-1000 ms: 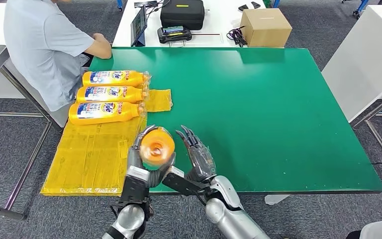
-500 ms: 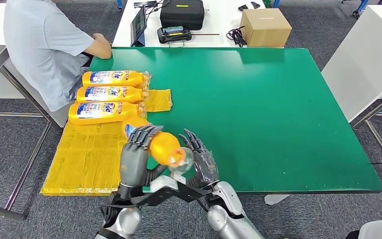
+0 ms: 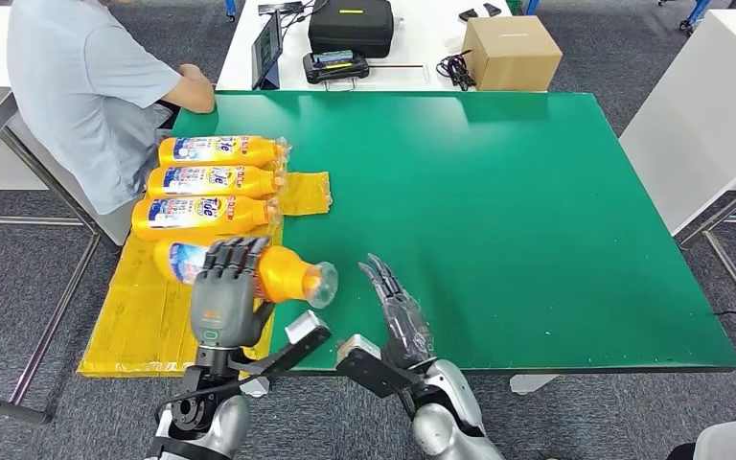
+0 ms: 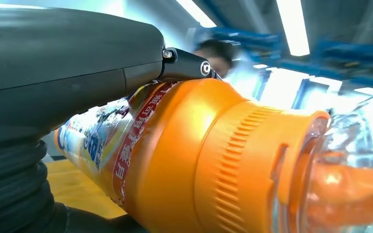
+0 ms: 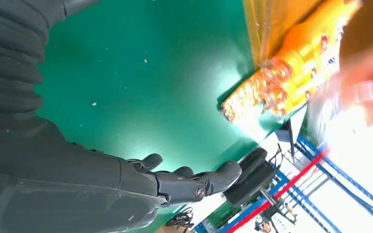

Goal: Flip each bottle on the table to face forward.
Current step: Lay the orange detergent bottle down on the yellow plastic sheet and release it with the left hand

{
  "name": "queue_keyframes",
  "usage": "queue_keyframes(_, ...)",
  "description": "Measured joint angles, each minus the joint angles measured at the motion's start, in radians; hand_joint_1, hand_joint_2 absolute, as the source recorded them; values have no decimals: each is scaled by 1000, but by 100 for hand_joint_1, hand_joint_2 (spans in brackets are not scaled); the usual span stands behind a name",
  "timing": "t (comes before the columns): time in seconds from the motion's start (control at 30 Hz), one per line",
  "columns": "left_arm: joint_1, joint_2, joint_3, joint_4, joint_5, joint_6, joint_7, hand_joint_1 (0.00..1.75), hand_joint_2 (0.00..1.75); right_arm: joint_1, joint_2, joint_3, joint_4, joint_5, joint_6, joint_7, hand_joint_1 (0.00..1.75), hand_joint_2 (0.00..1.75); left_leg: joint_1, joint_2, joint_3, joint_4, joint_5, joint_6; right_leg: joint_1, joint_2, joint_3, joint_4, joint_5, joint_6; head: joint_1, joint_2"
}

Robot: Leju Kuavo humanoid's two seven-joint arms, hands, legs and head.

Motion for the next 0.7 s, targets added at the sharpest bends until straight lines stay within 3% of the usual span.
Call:
queue_keyframes(0.4,-28,44,65,41,63,-1,34,175,175,84,-13,-56,-122,-4,34,-3,0,175,0,0,0,0,0,0,0,0,0,0,0,0,0,0)
queue_keyframes(0.7,-102,132,63,252,-103,-115,283,175,175,93,-13,-81,-127,-9,65,-11,0,175,0,1,0,0,0,0,0,0,0,0,0,0,0,0)
